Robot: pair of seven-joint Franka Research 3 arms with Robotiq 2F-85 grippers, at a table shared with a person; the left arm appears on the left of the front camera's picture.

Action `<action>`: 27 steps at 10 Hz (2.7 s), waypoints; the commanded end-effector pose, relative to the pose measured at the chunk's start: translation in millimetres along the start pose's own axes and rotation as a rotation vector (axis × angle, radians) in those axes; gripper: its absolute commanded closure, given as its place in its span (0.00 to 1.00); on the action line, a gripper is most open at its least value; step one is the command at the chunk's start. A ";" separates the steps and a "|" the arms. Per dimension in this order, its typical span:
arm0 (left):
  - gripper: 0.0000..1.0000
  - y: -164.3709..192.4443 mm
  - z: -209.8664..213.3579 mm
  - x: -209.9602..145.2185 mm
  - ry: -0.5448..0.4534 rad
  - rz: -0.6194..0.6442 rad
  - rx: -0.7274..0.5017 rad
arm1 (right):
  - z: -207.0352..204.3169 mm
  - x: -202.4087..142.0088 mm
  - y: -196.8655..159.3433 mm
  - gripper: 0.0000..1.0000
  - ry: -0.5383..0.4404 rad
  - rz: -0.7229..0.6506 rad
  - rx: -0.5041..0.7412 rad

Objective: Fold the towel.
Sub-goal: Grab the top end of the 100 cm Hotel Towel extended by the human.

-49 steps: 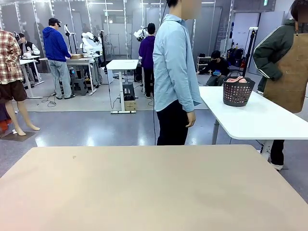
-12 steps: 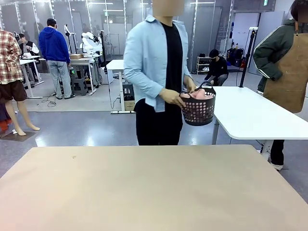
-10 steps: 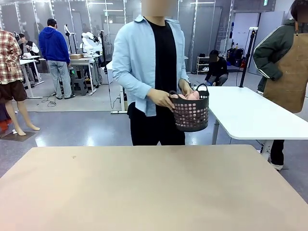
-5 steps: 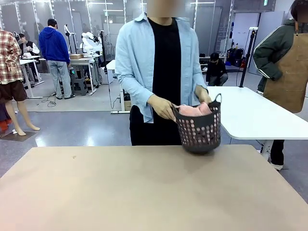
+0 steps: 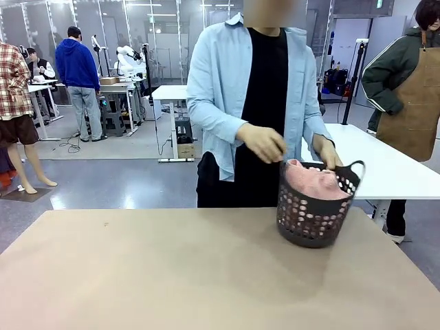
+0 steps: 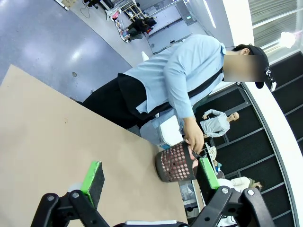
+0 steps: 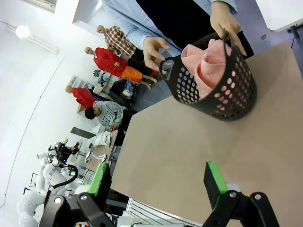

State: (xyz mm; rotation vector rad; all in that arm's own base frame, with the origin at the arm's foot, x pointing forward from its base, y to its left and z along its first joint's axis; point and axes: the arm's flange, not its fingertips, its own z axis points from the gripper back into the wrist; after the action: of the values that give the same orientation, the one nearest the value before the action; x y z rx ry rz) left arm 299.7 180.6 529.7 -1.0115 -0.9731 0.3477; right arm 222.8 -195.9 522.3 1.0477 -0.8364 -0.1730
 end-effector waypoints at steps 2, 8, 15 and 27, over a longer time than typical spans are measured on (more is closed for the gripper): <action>0.00 -1.0 -1.1 1.6 0.003 0.018 -0.008 | 0.0 2.9 -0.6 0.00 -0.009 0.022 0.011; 0.00 -1.0 -1.1 1.6 0.003 0.018 -0.008 | 0.0 2.9 -0.6 0.00 -0.009 0.022 0.011; 0.00 -1.0 -1.1 1.6 0.003 0.018 -0.008 | 0.0 2.9 -0.6 0.00 -0.009 0.022 0.011; 0.00 -1.0 -1.1 1.6 0.003 0.018 -0.008 | 0.0 2.9 -0.6 0.00 -0.009 0.022 0.011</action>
State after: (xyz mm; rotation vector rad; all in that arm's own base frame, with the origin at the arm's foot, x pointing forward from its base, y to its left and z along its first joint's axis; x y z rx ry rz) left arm 299.5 180.6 529.7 -1.0127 -0.9726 0.3469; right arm 222.9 -196.0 522.4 1.0479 -0.8380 -0.1725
